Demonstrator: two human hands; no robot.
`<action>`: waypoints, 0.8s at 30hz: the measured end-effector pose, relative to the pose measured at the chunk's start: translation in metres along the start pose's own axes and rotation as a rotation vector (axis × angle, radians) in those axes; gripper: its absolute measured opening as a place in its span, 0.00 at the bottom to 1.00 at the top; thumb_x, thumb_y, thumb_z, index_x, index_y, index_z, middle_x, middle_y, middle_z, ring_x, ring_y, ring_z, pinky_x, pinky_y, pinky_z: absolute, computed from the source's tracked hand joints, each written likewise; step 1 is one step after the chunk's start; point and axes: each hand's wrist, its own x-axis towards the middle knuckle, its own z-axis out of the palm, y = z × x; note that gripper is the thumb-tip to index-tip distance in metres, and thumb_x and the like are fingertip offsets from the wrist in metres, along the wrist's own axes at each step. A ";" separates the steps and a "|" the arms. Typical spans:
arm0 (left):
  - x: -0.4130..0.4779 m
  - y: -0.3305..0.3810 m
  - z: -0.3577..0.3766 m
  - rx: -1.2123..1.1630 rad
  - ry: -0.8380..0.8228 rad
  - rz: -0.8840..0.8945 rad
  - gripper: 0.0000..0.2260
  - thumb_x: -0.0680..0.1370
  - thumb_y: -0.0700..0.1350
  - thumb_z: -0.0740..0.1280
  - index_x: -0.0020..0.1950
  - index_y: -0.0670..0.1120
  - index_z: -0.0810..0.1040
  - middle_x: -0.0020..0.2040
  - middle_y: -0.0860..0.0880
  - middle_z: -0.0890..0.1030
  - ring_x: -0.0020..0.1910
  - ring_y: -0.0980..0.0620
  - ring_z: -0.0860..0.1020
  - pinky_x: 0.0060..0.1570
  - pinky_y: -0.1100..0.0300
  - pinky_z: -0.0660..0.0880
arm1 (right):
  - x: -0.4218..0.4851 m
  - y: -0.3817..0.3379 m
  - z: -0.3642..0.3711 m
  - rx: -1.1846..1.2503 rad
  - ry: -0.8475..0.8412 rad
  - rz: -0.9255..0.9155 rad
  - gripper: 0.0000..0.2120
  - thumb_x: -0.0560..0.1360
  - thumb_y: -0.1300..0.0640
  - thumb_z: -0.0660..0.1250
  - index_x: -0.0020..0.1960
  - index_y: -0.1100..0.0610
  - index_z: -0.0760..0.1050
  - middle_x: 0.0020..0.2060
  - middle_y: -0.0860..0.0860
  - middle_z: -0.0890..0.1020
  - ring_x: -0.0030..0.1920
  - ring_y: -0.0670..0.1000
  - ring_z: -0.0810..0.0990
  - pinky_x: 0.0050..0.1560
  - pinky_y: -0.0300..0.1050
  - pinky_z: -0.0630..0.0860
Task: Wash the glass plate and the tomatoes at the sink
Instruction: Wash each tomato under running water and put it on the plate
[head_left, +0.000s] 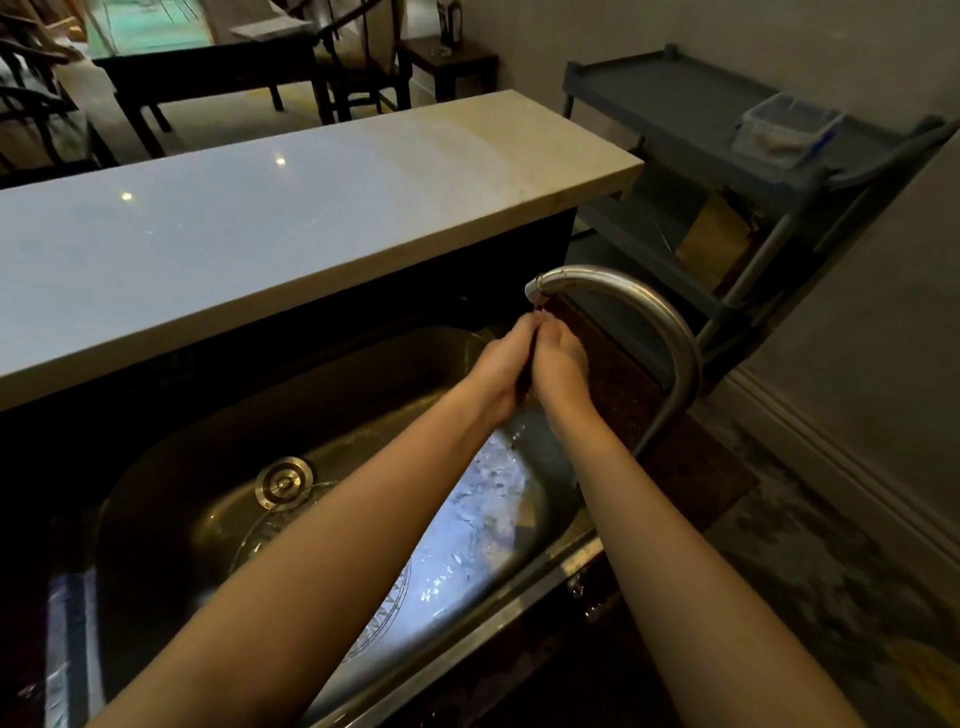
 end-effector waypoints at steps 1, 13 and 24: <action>0.001 0.002 -0.005 -0.024 -0.002 0.006 0.16 0.78 0.55 0.59 0.52 0.44 0.78 0.43 0.46 0.79 0.38 0.52 0.78 0.34 0.61 0.75 | -0.003 0.003 -0.002 -0.041 -0.078 -0.125 0.18 0.80 0.48 0.51 0.61 0.54 0.73 0.57 0.58 0.77 0.55 0.55 0.77 0.47 0.44 0.79; -0.002 -0.005 -0.025 0.052 -0.138 -0.083 0.14 0.80 0.51 0.59 0.60 0.44 0.72 0.40 0.46 0.74 0.28 0.55 0.74 0.20 0.69 0.71 | 0.003 0.029 -0.019 -0.168 -0.226 -0.125 0.14 0.79 0.43 0.51 0.56 0.44 0.73 0.56 0.55 0.76 0.46 0.46 0.77 0.38 0.37 0.72; -0.009 -0.020 -0.078 0.517 -0.096 -0.089 0.10 0.80 0.50 0.61 0.48 0.44 0.75 0.34 0.46 0.77 0.30 0.54 0.78 0.31 0.63 0.78 | -0.016 0.052 -0.022 -0.439 -0.463 -0.346 0.18 0.71 0.54 0.71 0.61 0.52 0.75 0.54 0.51 0.80 0.54 0.50 0.78 0.52 0.41 0.75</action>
